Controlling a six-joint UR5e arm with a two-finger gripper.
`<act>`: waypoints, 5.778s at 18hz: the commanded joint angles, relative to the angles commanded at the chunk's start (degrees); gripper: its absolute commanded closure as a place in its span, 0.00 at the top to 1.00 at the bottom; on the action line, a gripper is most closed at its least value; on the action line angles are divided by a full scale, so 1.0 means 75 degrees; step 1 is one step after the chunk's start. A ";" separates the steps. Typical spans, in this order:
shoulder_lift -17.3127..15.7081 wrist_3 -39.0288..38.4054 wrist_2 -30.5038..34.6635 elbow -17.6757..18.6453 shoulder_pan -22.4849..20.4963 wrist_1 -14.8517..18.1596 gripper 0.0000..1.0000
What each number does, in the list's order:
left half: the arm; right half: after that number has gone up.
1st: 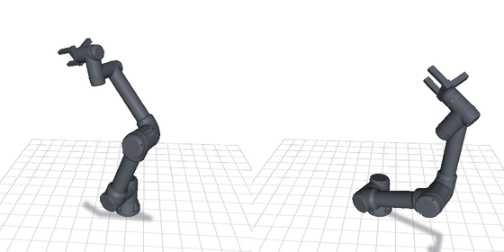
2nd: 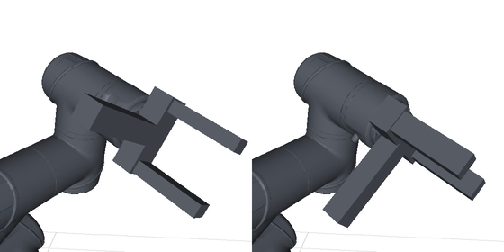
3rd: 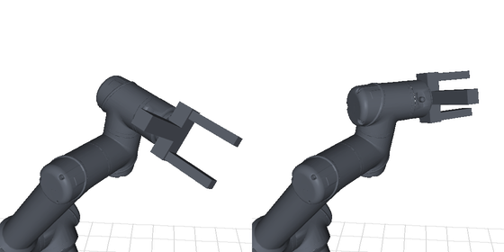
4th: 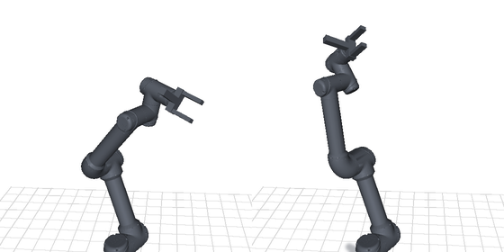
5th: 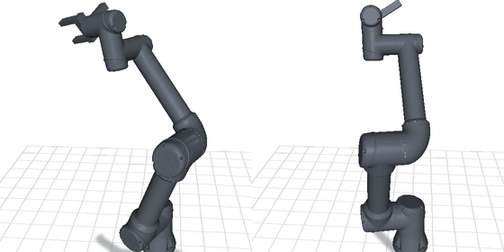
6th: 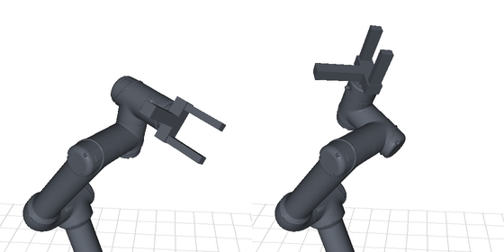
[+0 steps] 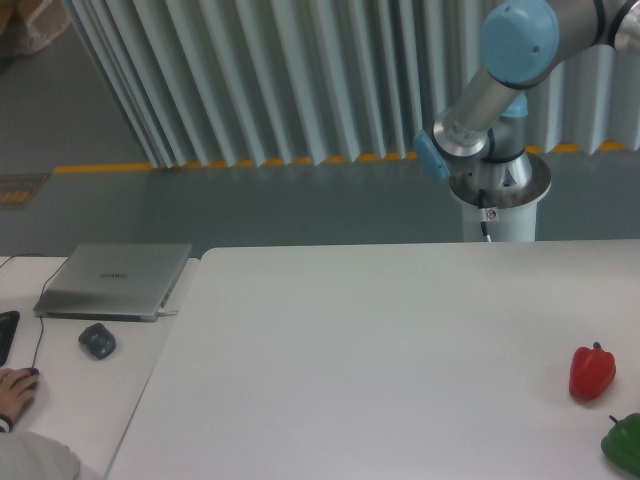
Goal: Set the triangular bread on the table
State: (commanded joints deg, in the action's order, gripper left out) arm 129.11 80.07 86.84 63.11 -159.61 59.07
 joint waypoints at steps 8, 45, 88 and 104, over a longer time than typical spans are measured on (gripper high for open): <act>0.0492 -0.0175 0.0012 -0.0083 0.0222 -0.0422 1.00; -0.3138 -0.3938 -0.1760 0.2866 0.0877 -0.0212 0.00; -0.2473 0.1042 0.0973 0.1405 0.1172 0.3469 1.00; -0.1968 0.1500 0.0410 0.1593 0.1359 0.2449 1.00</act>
State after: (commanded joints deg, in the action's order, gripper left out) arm 114.35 91.32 89.91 75.06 -149.41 77.43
